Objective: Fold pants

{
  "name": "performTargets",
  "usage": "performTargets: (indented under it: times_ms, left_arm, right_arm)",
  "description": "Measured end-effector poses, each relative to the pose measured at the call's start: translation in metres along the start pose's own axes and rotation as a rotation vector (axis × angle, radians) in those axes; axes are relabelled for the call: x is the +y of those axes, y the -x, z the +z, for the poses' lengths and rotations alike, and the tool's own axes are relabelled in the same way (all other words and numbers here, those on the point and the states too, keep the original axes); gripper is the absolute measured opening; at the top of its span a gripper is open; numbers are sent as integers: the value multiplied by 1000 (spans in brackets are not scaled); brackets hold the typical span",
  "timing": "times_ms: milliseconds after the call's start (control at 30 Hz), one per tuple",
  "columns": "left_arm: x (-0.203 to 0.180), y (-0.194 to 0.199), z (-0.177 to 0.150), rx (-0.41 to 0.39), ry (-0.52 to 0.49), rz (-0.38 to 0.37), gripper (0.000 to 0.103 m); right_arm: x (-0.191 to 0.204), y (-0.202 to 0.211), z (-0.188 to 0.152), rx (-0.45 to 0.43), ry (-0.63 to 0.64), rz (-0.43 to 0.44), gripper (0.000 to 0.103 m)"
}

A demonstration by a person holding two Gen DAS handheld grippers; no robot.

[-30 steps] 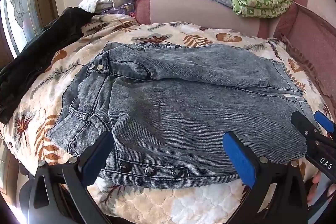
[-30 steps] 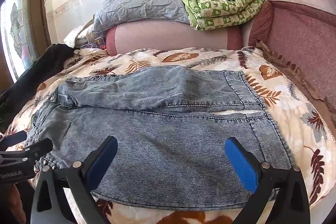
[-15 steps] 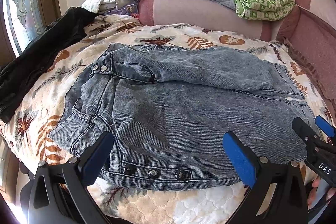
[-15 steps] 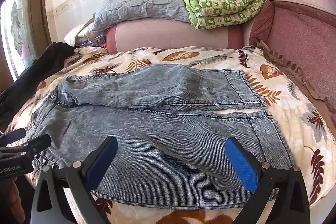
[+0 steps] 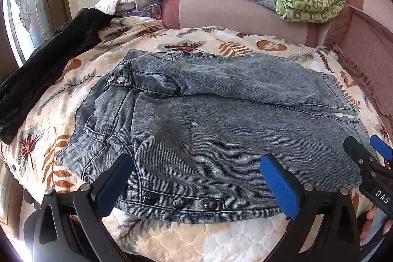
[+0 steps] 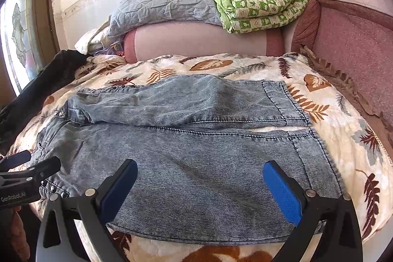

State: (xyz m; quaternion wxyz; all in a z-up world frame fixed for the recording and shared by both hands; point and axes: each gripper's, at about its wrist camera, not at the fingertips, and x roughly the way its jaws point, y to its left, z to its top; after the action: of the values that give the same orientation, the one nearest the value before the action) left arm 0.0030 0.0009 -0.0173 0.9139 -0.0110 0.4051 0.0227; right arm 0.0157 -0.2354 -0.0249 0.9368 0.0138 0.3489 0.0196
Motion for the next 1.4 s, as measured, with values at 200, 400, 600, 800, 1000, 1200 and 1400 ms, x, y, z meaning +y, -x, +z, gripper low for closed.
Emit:
performTargets:
  times_ms: [200,400,600,800,1000,1200,1400]
  left_arm:
    - [2,1,0,0,7,-2,103]
    - [3,1,0,0,6,-1,103]
    - [10,4,6,-6,23,-28,103]
    - [56,-13,38,42,96,-94,103]
    - [111,-51,102,68,124,-102,103]
    - [167,-117,154,154,260,-116,103]
    - [180,-169,186,174,226,-82,102]
  right_arm:
    - [0,0,0,4,4,0,103]
    - [0,0,0,-2,3,1,103]
    - [-1,-1,0,-8,-2,4,103]
    - [-33,-2,7,81,-140,164,103]
    - [-116,-28,55,177,-329,245,103]
    - [-199,-111,122,302,-448,155,99]
    - [-228,-196,158,411,-409,39,62]
